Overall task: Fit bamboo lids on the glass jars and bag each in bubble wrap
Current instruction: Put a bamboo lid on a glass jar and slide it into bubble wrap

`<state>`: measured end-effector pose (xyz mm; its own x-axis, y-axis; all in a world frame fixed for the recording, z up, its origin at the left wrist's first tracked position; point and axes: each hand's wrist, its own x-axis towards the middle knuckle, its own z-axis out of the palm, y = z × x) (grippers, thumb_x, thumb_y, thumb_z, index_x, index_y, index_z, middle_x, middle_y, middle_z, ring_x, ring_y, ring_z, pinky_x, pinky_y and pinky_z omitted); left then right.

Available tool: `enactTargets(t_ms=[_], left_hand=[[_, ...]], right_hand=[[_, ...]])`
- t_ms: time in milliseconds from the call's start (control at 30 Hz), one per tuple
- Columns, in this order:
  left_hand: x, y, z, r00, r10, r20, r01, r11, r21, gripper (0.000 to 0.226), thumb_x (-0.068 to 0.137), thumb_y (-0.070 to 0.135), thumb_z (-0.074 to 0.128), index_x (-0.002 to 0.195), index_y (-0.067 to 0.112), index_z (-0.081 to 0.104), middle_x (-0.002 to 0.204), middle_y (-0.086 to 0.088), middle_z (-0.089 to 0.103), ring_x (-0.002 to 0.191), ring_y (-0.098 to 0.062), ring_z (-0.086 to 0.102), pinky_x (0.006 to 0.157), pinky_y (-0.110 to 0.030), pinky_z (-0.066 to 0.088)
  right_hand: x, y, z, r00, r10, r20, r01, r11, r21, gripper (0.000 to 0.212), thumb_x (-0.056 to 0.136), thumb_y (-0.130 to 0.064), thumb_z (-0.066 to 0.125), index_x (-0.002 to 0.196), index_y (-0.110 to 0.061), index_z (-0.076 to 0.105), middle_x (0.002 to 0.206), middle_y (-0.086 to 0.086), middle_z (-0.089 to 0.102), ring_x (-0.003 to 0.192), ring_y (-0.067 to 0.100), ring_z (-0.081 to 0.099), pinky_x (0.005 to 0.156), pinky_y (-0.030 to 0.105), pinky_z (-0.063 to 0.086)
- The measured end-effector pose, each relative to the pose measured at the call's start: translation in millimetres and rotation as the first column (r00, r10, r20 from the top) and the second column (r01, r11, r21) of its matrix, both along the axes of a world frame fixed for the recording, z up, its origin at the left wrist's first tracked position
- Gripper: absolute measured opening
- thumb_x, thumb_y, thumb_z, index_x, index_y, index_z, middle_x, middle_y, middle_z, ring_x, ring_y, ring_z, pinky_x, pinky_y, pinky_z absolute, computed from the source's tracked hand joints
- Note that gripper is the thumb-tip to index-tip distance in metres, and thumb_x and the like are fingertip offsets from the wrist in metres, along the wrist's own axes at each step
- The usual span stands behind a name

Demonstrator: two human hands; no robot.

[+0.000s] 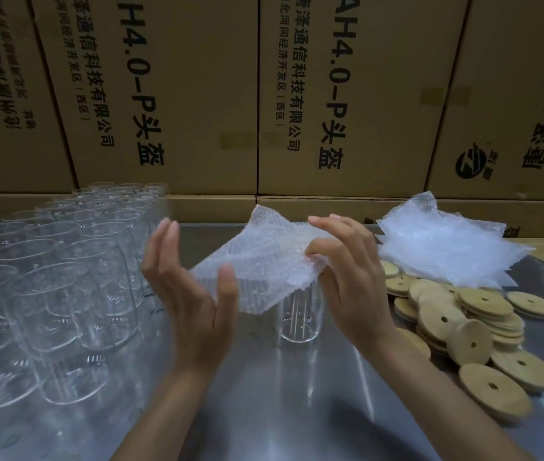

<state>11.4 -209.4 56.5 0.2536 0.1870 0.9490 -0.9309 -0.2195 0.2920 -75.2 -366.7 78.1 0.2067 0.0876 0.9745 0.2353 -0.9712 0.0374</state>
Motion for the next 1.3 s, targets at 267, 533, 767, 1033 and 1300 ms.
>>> enactTargets(t_ms=[267, 533, 767, 1033, 1300], left_hand=[[-7.8, -0.6, -14.6, 0.984, -0.145, 0.099, 0.064, 0.821, 0.568, 0.073, 0.07, 0.031, 0.059, 0.137, 0.01, 0.041, 0.14, -0.001, 0.048, 0.13, -0.019, 0.047, 0.105, -0.043, 0.04], [-20.4, -13.9, -19.0, 0.993, -0.101, 0.061, 0.048, 0.82, 0.571, 0.065, 0.084, 0.042, 0.057, 0.138, 0.01, 0.042, 0.139, -0.006, 0.053, 0.13, -0.016, 0.048, 0.104, -0.032, 0.041], [-6.0, -3.0, -7.1, 0.952, -0.016, -0.306, 0.059, 0.989, 0.132, 0.045, 0.085, -0.001, 0.041, 0.125, 0.002, 0.061, 0.113, -0.018, 0.069, 0.101, -0.024, 0.064, 0.081, -0.026, 0.043], [3.0, 2.0, -18.0, 0.86, 0.375, -0.345, -0.076, 0.763, 0.642, 0.03, 0.083, 0.0, 0.062, 0.106, 0.016, 0.073, 0.1, -0.007, 0.072, 0.092, -0.032, 0.065, 0.068, -0.037, 0.051], [13.0, -3.9, -37.9, 0.713, 0.431, -0.554, 0.288, 0.54, 0.791, 0.053, 0.1, 0.041, 0.041, 0.056, 0.012, 0.043, 0.08, -0.004, 0.047, 0.08, -0.023, 0.052, 0.073, -0.038, 0.045]], right_hand=[[-4.1, -3.9, -6.2, 0.999, 0.039, -0.029, -0.029, 0.954, 0.299, 0.026, 0.087, -0.004, 0.052, 0.101, -0.025, 0.057, 0.13, -0.004, 0.047, 0.122, 0.025, 0.042, 0.104, 0.012, 0.022], [-4.0, 6.2, -8.4, 0.99, 0.135, -0.044, -0.105, 0.905, 0.413, 0.02, 0.09, -0.01, 0.055, 0.099, -0.024, 0.067, 0.129, -0.005, 0.05, 0.121, 0.021, 0.044, 0.099, 0.009, 0.027], [-0.3, 5.1, -16.6, 0.904, 0.341, -0.258, -0.124, 0.787, 0.605, 0.05, 0.089, -0.055, 0.046, 0.136, -0.053, 0.028, 0.142, -0.038, 0.028, 0.137, -0.002, 0.027, 0.108, 0.015, 0.024], [2.6, -6.1, -24.9, 0.856, 0.147, -0.495, 0.164, 0.831, 0.532, 0.066, 0.079, -0.041, 0.074, 0.126, -0.048, 0.029, 0.134, -0.01, 0.043, 0.111, 0.015, 0.053, 0.08, 0.033, 0.045], [-16.9, -42.1, -16.3, 0.866, 0.35, -0.356, 0.178, 0.45, 0.875, 0.085, 0.064, -0.027, 0.088, 0.135, -0.033, 0.041, 0.126, 0.001, 0.054, 0.111, 0.023, 0.058, 0.093, 0.046, 0.052]])
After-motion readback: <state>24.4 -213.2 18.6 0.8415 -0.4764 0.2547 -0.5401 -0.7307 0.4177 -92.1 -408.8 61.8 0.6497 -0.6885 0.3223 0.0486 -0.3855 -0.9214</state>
